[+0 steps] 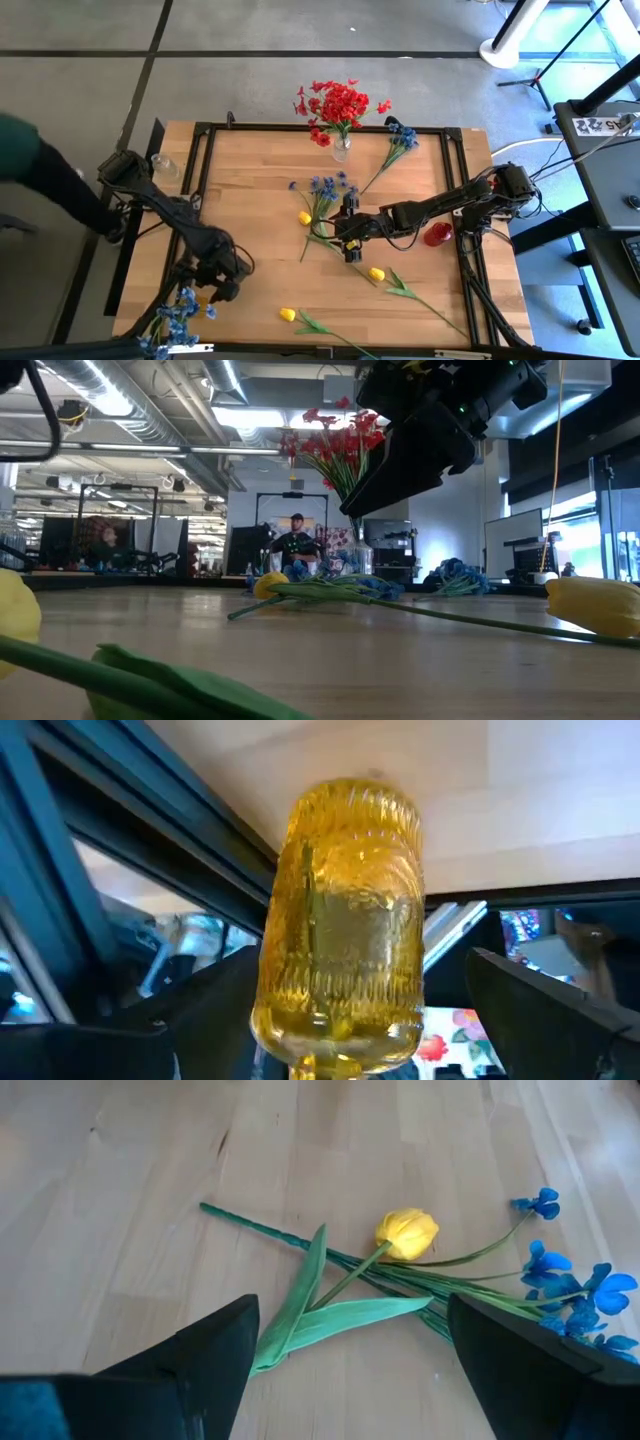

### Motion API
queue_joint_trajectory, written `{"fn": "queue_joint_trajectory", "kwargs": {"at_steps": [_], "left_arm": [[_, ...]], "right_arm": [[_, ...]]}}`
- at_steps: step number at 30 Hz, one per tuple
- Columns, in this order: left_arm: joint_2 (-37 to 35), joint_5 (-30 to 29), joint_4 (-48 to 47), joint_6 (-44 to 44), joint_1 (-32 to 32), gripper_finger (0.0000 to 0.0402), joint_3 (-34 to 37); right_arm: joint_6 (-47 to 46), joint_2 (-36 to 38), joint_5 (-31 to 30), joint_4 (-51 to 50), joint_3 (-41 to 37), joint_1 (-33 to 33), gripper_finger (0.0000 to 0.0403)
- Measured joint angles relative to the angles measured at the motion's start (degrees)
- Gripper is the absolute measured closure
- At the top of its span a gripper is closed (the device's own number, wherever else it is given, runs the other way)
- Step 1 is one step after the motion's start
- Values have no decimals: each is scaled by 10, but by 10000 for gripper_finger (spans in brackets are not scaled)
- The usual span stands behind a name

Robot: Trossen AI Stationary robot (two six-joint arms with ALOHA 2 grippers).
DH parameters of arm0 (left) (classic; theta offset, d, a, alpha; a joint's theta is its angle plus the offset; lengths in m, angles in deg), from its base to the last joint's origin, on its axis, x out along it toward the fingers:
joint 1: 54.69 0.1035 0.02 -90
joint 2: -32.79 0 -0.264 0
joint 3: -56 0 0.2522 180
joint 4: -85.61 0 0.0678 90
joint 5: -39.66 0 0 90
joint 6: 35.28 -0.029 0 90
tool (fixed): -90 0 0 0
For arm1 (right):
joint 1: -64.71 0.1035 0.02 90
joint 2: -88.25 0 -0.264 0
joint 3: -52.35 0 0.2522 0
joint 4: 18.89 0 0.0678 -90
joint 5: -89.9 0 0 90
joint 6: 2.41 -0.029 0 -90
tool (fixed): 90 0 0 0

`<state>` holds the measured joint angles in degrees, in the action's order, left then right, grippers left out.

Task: Sort flowers into vase by color
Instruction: Adjust the yellow vase

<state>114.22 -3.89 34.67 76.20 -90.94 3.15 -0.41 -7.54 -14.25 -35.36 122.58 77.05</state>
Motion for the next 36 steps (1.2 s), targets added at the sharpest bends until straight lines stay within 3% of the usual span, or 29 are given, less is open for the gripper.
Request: {"fn": "queue_joint_trajectory", "kwargs": {"at_steps": [7, 16, 23, 36], "left_arm": [[0, 26, 25, 64, -30, 57, 0], [0, 28, 126, 159, -35, 58, 0], [0, 36, 135, 214, -59, 58, 0], [0, 10, 173, 250, -78, 58, 0]], "right_arm": [[0, 0, 14, 0, 0, 0, 79], [-2, 0, 18, -3, 0, 0, 79], [-2, 0, 18, -4, 0, 0, 79], [-2, 0, 18, -6, 0, 0, 79]]}}
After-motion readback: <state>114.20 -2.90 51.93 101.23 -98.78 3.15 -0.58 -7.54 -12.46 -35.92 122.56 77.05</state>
